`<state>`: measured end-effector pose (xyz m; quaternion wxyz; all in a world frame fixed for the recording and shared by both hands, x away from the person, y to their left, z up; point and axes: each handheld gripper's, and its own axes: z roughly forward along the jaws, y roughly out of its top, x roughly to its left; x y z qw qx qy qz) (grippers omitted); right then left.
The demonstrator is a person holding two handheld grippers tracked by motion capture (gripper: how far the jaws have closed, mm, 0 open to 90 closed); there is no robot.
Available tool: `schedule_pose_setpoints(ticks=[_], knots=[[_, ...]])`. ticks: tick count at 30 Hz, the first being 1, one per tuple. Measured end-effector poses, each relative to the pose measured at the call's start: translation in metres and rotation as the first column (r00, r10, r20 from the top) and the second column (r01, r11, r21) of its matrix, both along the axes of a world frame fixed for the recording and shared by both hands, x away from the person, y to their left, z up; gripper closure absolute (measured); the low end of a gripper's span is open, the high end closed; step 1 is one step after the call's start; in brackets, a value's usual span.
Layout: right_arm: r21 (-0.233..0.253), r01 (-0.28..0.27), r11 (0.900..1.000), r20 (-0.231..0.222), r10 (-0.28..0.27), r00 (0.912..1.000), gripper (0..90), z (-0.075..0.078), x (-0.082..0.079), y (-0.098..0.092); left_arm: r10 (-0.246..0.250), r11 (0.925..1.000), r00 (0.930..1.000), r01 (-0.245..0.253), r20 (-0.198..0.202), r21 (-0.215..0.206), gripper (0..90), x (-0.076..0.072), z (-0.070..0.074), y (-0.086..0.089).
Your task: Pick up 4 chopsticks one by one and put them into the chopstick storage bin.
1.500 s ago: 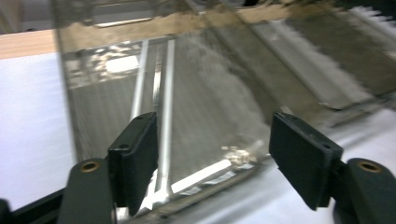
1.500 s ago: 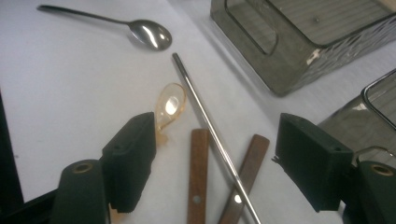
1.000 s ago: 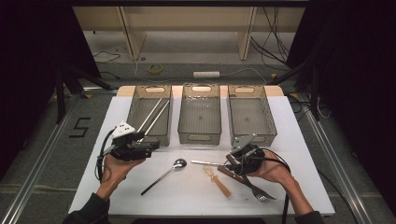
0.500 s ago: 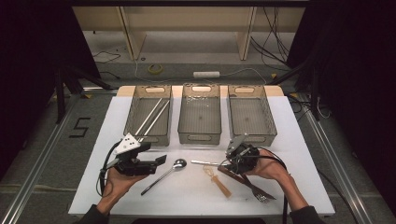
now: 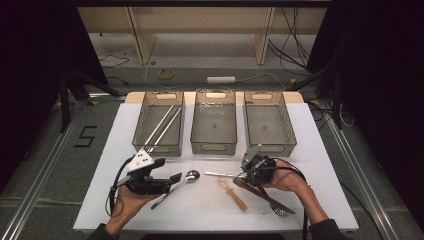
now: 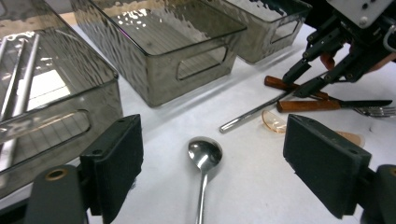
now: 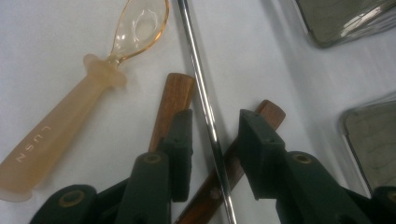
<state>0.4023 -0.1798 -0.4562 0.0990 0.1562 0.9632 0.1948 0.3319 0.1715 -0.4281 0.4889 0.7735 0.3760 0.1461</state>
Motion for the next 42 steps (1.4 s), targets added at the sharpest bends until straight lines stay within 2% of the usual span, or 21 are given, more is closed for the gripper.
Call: schedule_pose_setpoints(ticks=[7, 22, 29, 31, 34, 42], knots=[[-0.007, -0.02, 1.0, 0.007, 0.02, 0.9998, 73.6, -0.002, 0.001, 0.001, -0.002, 1.0, 1.0, 0.002, 0.0, -0.001, 19.5, 0.0, -0.001, -0.001], [-0.04, -0.05, 0.998, -0.007, 0.049, 0.9988, 83.4, -0.007, 0.003, 0.007, -0.014, 0.9999, 0.9999, 0.014, 0.0, 0.009, 19.6, 0.0, -0.001, -0.003], [-0.049, -0.072, 0.996, 0.017, 0.073, 0.9972, 85.7, -0.007, 0.002, 0.008, -0.018, 0.9998, 0.9998, 0.018, -0.002, 0.013, 19.9, 0.001, -0.001, -0.003], [-0.06, -0.074, 0.995, 0.026, 0.075, 0.9968, 85.9, -0.005, 0.001, 0.007, -0.02, 0.9997, 0.9998, 0.02, -0.002, 0.012, 20.0, 0.001, -0.002, -0.004], [-0.038, -0.076, 0.996, 0.045, 0.077, 0.996, 86.1, 0.0, 0.0, 0.006, -0.024, 0.9996, 0.9997, 0.024, -0.001, 0.018, 20.0, 0.001, -0.002, -0.004], [-0.023, -0.084, 0.996, 0.063, 0.085, 0.9944, 86.1, 0.014, -0.008, 0.007, -0.037, 0.9989, 0.9993, 0.037, -0.003, 0.028, 20.1, 0.001, -0.003, -0.008]])
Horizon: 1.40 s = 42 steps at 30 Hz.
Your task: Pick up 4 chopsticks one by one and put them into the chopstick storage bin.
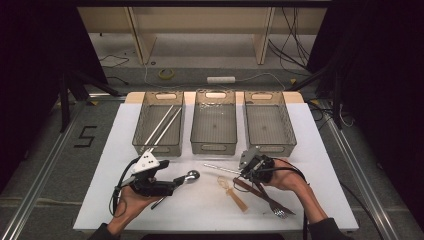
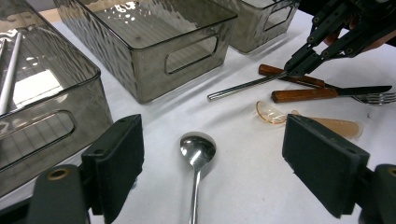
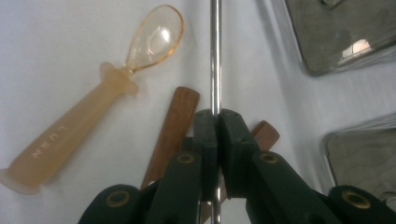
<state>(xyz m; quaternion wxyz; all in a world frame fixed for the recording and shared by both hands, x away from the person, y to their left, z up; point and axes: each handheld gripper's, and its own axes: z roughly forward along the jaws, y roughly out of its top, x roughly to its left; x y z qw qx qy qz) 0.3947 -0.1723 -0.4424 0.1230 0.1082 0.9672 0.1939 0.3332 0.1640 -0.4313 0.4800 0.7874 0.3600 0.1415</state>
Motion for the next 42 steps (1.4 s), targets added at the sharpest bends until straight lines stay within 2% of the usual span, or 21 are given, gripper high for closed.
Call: schedule_pose_setpoints(ticks=[11, 24, 28, 37, 42], knots=[[0.024, -0.064, 0.998, 0.021, 0.063, 0.9978, 86.1, 0.016, -0.018, 0.013, -0.04, 0.999, 0.9992, 0.04, 0.003, 0.021, 20.0, -0.001, -0.002, -0.009], [0.043, -0.167, 0.985, 0.032, 0.166, 0.9856, 86.1, 0.027, -0.041, 0.036, -0.122, 0.9906, 0.9925, 0.121, 0.011, 0.065, 15.8, -0.007, -0.004, -0.022], [0.048, -0.179, 0.983, 0.033, 0.178, 0.9835, 86.1, 0.029, -0.047, 0.042, -0.152, 0.9836, 0.9884, 0.15, 0.009, 0.099, 15.9, -0.009, -0.006, -0.027], [0.059, -0.224, 0.973, 0.029, 0.223, 0.9744, 86.1, 0.03, -0.051, 0.046, -0.225, 0.9583, 0.9743, 0.223, -0.012, 0.178, 19.3, -0.014, -0.011, -0.038], [0.059, -0.25, 0.966, 0.029, 0.249, 0.9682, 86.1, 0.031, -0.056, 0.051, -0.256, 0.9465, 0.9663, 0.256, -0.028, 0.196, 27.9, -0.016, -0.012, -0.04]])
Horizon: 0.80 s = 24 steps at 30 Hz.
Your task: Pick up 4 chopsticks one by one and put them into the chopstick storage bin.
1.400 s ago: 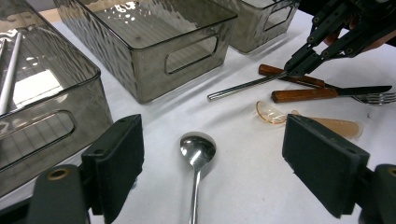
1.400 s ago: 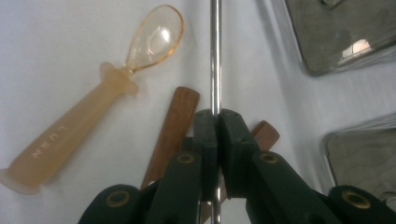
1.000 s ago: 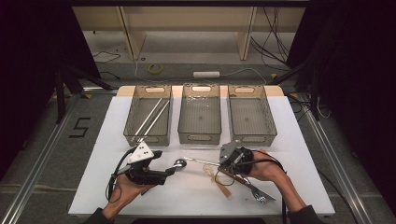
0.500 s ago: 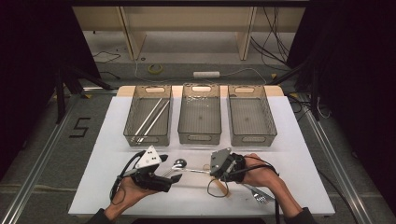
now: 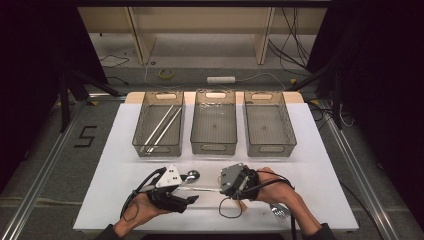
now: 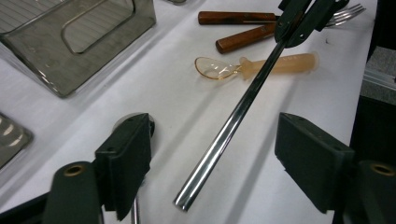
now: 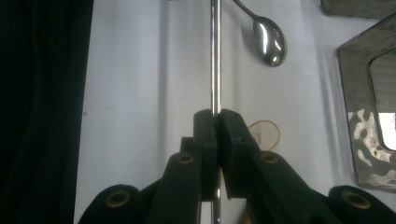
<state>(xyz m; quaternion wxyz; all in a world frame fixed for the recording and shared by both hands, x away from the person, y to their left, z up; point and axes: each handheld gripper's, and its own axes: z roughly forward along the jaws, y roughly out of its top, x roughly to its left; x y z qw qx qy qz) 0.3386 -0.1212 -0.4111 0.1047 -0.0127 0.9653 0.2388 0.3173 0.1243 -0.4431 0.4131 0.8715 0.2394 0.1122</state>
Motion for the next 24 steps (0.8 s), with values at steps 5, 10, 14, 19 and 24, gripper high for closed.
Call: schedule_pose_setpoints(ticks=[5, 10, 14, 19, 24], knots=[[-0.007, -0.024, 1.0, -0.003, 0.024, 0.9997, 86.1, 0.0002, -0.0033, 0.0031, -0.034, 0.9993, 0.9994, 0.034, -0.005, 0.018, 37.3, -0.0026, -0.0006, -0.0022], [-0.01, -0.037, 0.999, -0.009, 0.037, 0.9993, 86.1, -0.0007, -0.004, 0.0038, -0.079, 0.9953, 0.9968, 0.079, -0.012, 0.056, 47.4, -0.0037, -0.0018, -0.0038], [-0.016, -0.046, 0.999, -0.013, 0.046, 0.9989, 86.1, -0.001, -0.0047, 0.0043, -0.1, 0.9929, 0.9949, 0.1, -0.017, 0.064, 53.0, -0.0049, -0.0024, -0.0051], [-0.017, -0.056, 0.998, -0.017, 0.056, 0.9983, 86.1, -0.0014, -0.0056, 0.0049, -0.128, 0.9882, 0.9917, 0.129, -0.012, 0.083, 58.0, -0.0065, -0.0027, -0.0062], [-0.025, -0.063, 0.998, -0.024, 0.062, 0.9978, 86.1, -0.0019, -0.0065, 0.0053, -0.149, 0.985, 0.9888, 0.149, -0.012, 0.087, 64.1, -0.0076, -0.0021, -0.0066]])
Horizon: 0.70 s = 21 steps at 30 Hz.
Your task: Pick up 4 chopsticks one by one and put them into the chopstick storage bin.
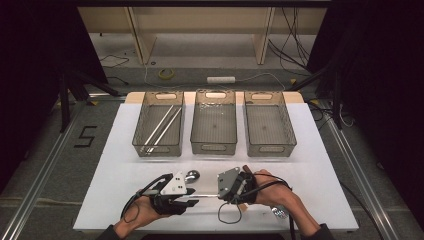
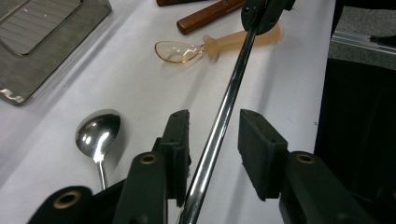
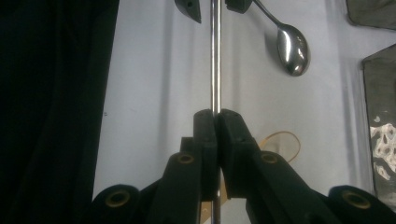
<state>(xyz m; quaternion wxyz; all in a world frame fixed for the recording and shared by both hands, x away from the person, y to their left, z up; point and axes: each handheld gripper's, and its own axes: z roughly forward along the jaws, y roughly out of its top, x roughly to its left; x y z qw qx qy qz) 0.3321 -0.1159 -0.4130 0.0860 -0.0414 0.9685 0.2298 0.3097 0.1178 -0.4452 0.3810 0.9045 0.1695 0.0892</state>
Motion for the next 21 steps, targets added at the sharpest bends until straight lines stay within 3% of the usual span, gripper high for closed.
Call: schedule_pose_setpoints(ticks=[9, 16, 18, 21], knots=[[0.004, -0.036, 0.999, 0.0, 0.036, 0.9993, 86.0, -0.0006, -0.0014, 0.0005, -0.032, 0.9993, 0.9994, 0.032, -0.016, 0.021, 73.2, -0.0012, -0.0001, -0.0004], [-0.001, -0.055, 0.998, -0.007, 0.055, 0.9985, 84.7, -0.0008, -0.0013, -0.0017, -0.089, 0.9956, 0.996, 0.089, -0.014, 0.028, 78.5, -0.0046, 0.0002, -0.0026], [0.002, -0.045, 0.999, -0.005, 0.045, 0.999, 82.8, -0.0004, -0.0007, -0.003, -0.118, 0.9926, 0.993, 0.118, -0.01, 0.029, 81.0, -0.0063, 0.0007, -0.0035], [0.02, -0.025, 0.999, -0.017, 0.025, 0.9995, 77.5, 0.0001, 0.0029, -0.0054, -0.114, 0.9932, 0.9934, 0.114, -0.015, 0.025, 82.6, -0.0073, 0.0011, -0.0046]])
